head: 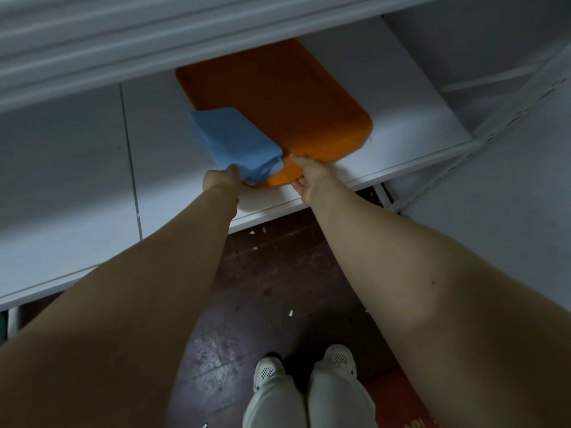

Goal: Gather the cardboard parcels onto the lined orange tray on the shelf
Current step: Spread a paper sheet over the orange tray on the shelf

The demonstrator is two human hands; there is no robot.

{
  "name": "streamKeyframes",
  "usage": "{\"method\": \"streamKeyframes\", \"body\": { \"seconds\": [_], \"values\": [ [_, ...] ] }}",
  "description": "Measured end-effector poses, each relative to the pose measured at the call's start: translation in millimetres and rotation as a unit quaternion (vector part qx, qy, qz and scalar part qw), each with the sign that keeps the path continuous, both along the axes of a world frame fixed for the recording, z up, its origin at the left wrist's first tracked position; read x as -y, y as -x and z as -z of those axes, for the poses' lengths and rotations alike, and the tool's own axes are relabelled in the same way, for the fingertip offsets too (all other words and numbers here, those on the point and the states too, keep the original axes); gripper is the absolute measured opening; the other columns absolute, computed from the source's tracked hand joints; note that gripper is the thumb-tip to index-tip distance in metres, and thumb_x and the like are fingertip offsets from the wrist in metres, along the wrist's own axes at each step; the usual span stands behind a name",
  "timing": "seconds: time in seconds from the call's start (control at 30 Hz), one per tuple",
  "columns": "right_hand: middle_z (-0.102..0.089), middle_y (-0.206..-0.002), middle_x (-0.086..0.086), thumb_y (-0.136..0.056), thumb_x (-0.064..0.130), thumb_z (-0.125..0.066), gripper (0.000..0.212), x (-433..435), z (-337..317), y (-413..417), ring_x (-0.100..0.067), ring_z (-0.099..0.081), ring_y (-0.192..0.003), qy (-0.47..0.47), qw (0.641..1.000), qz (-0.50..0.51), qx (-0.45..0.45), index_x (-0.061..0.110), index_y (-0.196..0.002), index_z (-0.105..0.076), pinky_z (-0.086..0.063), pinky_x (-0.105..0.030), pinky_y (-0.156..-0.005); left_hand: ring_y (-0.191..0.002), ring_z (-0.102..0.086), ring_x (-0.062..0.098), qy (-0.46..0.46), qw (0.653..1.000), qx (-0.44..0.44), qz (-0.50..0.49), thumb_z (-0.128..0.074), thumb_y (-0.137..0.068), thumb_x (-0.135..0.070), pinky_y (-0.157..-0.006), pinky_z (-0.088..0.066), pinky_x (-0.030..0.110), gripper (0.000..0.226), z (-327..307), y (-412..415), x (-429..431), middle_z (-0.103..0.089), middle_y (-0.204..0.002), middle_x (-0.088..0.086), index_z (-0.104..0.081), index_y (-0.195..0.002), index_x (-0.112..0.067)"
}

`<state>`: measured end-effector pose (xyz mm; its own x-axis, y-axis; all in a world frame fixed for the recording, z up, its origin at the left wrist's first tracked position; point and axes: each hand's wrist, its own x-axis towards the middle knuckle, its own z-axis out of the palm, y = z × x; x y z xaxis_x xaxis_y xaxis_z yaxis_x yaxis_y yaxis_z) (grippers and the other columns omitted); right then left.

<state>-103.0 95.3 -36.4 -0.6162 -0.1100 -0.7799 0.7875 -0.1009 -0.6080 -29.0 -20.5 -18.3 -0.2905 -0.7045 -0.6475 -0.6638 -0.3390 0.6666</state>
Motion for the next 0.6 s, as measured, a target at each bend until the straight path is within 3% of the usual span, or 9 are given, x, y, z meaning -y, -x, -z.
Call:
{"method": "streamKeyframes", "body": {
  "seconds": [0.1, 0.17, 0.23, 0.3, 0.37, 0.43, 0.5, 0.6],
  "values": [
    [-0.064, -0.114, -0.007, -0.068, 0.02, -0.086, 0.063, -7, 2, -2, -0.024, -0.063, -0.096, -0.01, 1.0, 0.012, 0.017, 0.016, -0.122, -0.053, -0.056, -0.034, -0.081, -0.055, -0.046, 0.019, -0.018, 1.0, -0.017, -0.004, -0.05, -0.096, -0.028, -0.075, -0.052, 0.035, 0.037, 0, 1, -2, -0.048, -0.069, 0.008, -0.05, -0.123, -0.003],
    [-0.064, -0.111, -0.009, -0.07, 0.012, -0.083, 0.058, -15, 0, -7, -0.024, -0.063, -0.091, -0.013, 0.999, 0.021, 0.027, 0.015, -0.12, -0.054, -0.057, -0.035, -0.075, -0.059, -0.05, 0.019, -0.048, 0.998, -0.037, -0.018, -0.053, -0.096, -0.028, -0.069, -0.053, 0.035, 0.029, -3, -1, -6, -0.051, -0.076, 0.008, -0.049, -0.117, -0.008],
    [-0.064, -0.108, -0.01, -0.07, 0.005, -0.079, 0.052, -25, -4, -13, -0.025, -0.064, -0.092, -0.026, 0.999, 0.024, 0.038, 0.014, -0.116, -0.056, -0.057, -0.036, -0.075, -0.074, -0.059, 0.024, -0.086, 0.994, -0.062, -0.033, -0.058, -0.094, -0.027, -0.073, -0.055, 0.04, 0.033, -7, -5, -11, -0.057, -0.096, 0.01, -0.049, -0.121, -0.009],
    [-0.065, -0.105, -0.011, -0.069, 0.004, -0.074, 0.046, -38, -9, -21, -0.028, -0.064, -0.095, -0.057, 0.997, 0.026, 0.046, 0.012, -0.112, -0.058, -0.056, -0.042, -0.085, -0.099, -0.062, 0.033, -0.099, 0.992, -0.066, -0.034, -0.061, -0.092, -0.025, -0.083, -0.056, 0.048, 0.043, -8, -10, -17, -0.058, -0.118, 0.015, -0.047, -0.128, -0.005],
    [-0.064, -0.105, -0.013, -0.07, 0.002, -0.069, 0.038, -54, -18, -31, -0.03, -0.064, -0.098, -0.084, 0.995, 0.03, 0.051, 0.009, -0.106, -0.06, -0.054, -0.046, -0.09, -0.11, -0.059, 0.036, -0.104, 0.992, -0.065, -0.031, -0.062, -0.092, -0.022, -0.089, -0.053, 0.051, 0.045, -14, -16, -26, -0.057, -0.127, 0.017, -0.046, -0.13, -0.005],
    [-0.063, -0.106, -0.014, -0.072, -0.001, -0.062, 0.03, -72, -28, -44, -0.031, -0.063, -0.1, -0.097, 0.993, 0.044, 0.05, 0.008, -0.1, -0.06, -0.054, -0.047, -0.09, -0.111, -0.059, 0.038, -0.106, 0.992, -0.064, -0.023, -0.062, -0.092, -0.019, -0.09, -0.052, 0.052, 0.044, -22, -23, -37, -0.056, -0.126, 0.017, -0.046, -0.13, -0.004],
    [-0.065, -0.112, -0.015, -0.069, -0.003, -0.057, 0.036, -91, -35, -58, -0.032, -0.064, -0.101, -0.098, 0.992, 0.056, 0.049, 0.005, -0.104, -0.063, -0.054, -0.049, -0.089, -0.106, -0.059, 0.038, -0.103, 0.993, -0.054, -0.002, -0.061, -0.091, -0.015, -0.09, -0.052, 0.053, 0.044, -32, -33, -49, -0.057, -0.12, 0.019, -0.046, -0.13, -0.003],
    [-0.064, -0.116, -0.017, -0.068, -0.003, -0.056, 0.048, -117, -49, -80, -0.033, -0.064, -0.101, -0.115, 0.991, 0.057, 0.048, 0.003, -0.115, -0.06, -0.054, -0.05, -0.089, -0.075, -0.054, 0.03, -0.126, 0.991, -0.034, 0.018, -0.055, -0.093, -0.005, -0.09, -0.05, 0.051, 0.041, -48, -50, -70, -0.052, -0.087, 0.014, -0.044, -0.132, -0.001]
  ]
}}
